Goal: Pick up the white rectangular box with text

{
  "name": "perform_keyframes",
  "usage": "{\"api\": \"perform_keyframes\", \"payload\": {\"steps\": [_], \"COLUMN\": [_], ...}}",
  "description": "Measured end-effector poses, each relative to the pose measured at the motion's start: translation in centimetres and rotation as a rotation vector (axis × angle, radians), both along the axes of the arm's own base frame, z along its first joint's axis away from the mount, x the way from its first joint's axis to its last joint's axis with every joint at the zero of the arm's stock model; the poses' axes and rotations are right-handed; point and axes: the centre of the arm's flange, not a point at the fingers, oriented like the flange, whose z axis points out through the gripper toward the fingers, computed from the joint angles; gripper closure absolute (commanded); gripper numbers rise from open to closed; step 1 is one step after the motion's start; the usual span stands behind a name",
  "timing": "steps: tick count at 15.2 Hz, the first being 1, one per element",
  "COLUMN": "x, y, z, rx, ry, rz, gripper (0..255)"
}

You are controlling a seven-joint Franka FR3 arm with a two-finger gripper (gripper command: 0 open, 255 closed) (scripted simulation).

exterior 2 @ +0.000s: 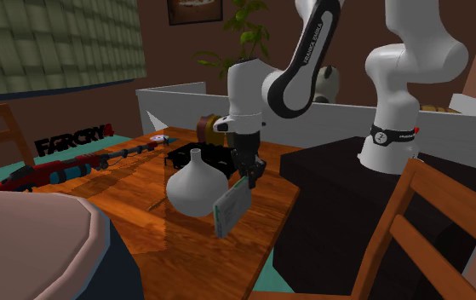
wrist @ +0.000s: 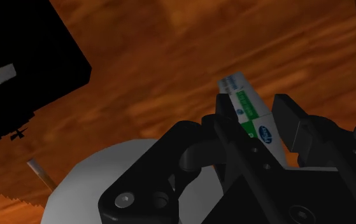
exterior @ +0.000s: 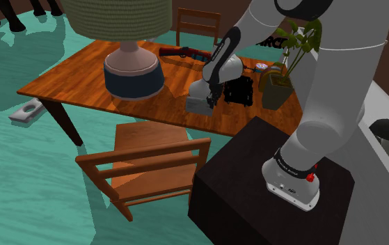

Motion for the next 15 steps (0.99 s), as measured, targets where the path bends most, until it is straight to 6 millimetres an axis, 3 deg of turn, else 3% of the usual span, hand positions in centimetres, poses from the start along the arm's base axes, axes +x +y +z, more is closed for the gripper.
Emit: {"api": "perform_keyframes", "payload": {"steps": [15], "x": [0.1], "y": [0.0], "z": [7.5], "rx": [0.000], "ry": [0.000], "rz": [0.000], "gripper": [255]}}
